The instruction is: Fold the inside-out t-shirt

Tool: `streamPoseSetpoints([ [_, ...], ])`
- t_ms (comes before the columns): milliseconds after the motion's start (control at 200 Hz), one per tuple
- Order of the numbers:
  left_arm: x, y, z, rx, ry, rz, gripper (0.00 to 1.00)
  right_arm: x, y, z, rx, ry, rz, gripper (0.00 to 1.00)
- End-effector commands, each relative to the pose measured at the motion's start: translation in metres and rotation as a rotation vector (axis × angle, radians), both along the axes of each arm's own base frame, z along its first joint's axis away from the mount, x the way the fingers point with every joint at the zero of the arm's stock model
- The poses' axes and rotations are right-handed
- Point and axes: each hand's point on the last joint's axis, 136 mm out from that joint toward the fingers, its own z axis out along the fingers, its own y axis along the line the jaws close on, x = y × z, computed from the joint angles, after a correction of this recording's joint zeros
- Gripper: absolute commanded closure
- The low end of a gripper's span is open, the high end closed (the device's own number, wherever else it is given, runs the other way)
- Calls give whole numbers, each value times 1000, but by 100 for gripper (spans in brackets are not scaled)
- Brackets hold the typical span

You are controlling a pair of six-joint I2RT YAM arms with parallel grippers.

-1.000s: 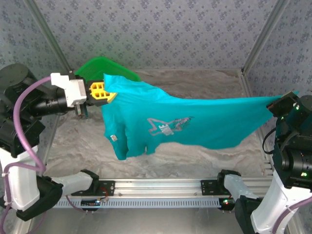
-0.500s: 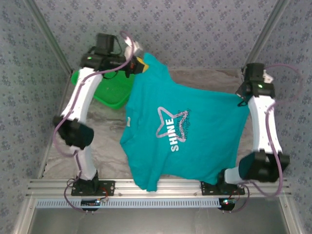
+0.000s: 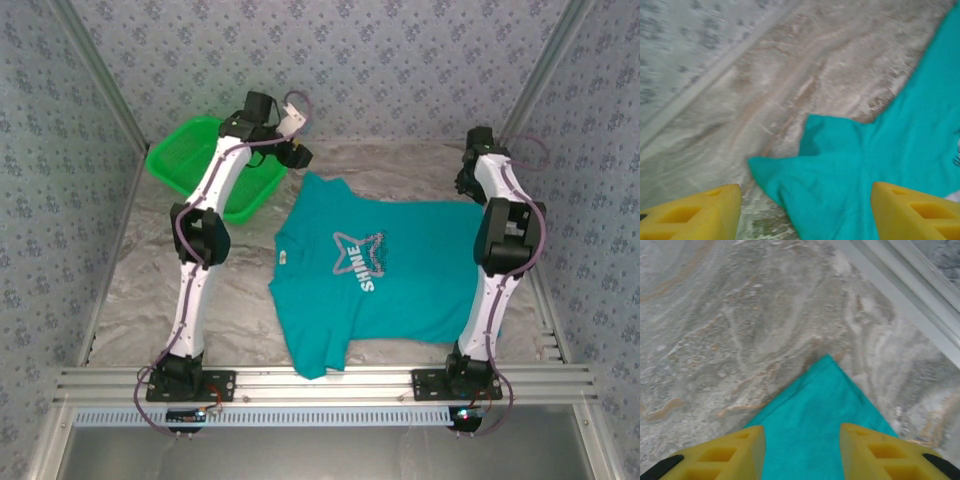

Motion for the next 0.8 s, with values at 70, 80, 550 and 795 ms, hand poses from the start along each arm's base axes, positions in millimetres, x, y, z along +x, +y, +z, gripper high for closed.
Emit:
streamPoseSetpoints([
  [70, -42, -3, 79, -59, 7, 179, 33, -48, 18, 56, 4, -60, 19, 51],
  [80, -46, -4, 78, -57, 14, 179, 33, -51, 20, 57, 4, -62, 24, 51],
  [550, -249, -6, -135, 190, 450, 393, 37, -235, 105, -28, 146, 128, 190, 51],
  [795, -273, 85, -185, 319, 491, 592, 45, -262, 98, -59, 199, 138, 114, 52],
])
